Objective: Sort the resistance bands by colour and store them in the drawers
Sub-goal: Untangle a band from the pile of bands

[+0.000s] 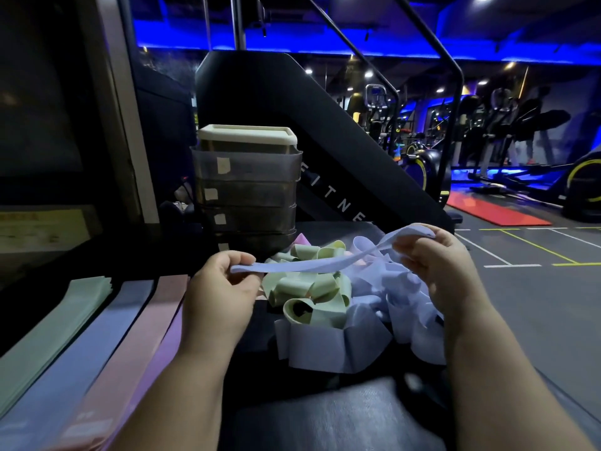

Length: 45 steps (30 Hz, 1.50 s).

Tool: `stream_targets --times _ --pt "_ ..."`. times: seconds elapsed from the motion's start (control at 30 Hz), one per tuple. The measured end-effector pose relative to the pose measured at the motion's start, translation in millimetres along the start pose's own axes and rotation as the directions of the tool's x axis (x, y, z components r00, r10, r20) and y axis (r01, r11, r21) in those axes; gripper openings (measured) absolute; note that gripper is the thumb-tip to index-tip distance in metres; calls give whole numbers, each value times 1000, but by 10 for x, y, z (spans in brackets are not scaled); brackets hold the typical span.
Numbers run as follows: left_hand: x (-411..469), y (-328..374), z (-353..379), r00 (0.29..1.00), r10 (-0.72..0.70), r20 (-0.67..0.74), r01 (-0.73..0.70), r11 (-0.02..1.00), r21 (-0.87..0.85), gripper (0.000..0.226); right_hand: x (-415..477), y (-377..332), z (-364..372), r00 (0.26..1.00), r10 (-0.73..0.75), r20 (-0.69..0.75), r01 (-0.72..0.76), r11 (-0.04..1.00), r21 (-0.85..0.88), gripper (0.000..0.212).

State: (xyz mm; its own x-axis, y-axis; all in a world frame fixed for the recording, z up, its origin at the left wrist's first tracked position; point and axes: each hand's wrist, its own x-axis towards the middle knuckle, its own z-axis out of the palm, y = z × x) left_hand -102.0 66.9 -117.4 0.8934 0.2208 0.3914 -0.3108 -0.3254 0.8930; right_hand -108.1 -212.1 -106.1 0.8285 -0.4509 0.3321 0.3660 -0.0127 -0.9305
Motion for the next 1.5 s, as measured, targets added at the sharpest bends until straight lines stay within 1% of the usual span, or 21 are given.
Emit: stream_targets --times 0.07,0.2,0.3,0.37,0.43,0.53,0.6,0.7,0.83,0.97,1.07,1.1,1.17,1.27,1.33,1.4,1.5 --pt "-1 43 -109 1000 14 -3 -14 999 47 10 7 47 -7 999 -31 11 32 996 -83 19" --pt "-40 52 -375 999 45 17 -48 974 221 6 8 101 21 998 -56 -34 50 986 -158 11" --pt "-82 40 -582 997 69 38 -78 953 292 6 -18 112 75 995 -88 -55 77 983 -169 16" --pt "-128 28 -712 997 27 73 -47 959 278 10 -46 102 132 994 -99 -36 93 985 -143 21" --pt "-173 3 -826 992 -32 126 0 968 251 10 -88 88 197 991 -132 0 130 981 -147 22" --pt "-233 -67 -968 974 -101 201 52 970 239 9 -157 69 290 981 -191 22 191 950 -247 17" --pt "-279 -107 -1055 967 -129 221 78 971 227 5 -202 57 354 976 -213 34 214 937 -277 16" --pt "-349 -165 -1186 962 -133 240 78 970 229 4 -260 42 464 987 -150 60 160 961 -227 13" --pt "-404 -214 -1350 953 -140 268 70 965 253 10 -355 37 632 992 17 129 0 991 -131 11" --pt "-395 -309 -1516 967 -110 230 40 957 289 12 -448 16 776 950 168 261 -163 986 -42 11" --pt "-350 -388 -1636 970 -99 223 39 965 260 11 -478 0 867 904 211 372 -230 973 8 11" --pt "-333 -407 -1676 967 -104 231 46 968 245 11 -478 0 906 898 216 384 -245 969 26 15" --pt "-310 -435 -1747 964 -112 240 58 973 222 13 -468 5 998 900 219 378 -252 967 40 13" --pt "-295 -455 -1864 969 -103 225 55 976 211 9 -457 3 1228 915 191 356 -214 976 26 21" --pt "-291 -446 -1955 967 -119 227 71 975 209 8 -443 13 1440 920 171 353 -186 982 10 16" --pt "-282 -451 -2049 965 -138 223 84 968 236 7 -423 39 1688 931 145 336 -146 989 -25 16" --pt "-273 -492 -2194 973 -146 176 87 949 302 8 -397 100 2117 956 108 274 -90 993 -80 19"
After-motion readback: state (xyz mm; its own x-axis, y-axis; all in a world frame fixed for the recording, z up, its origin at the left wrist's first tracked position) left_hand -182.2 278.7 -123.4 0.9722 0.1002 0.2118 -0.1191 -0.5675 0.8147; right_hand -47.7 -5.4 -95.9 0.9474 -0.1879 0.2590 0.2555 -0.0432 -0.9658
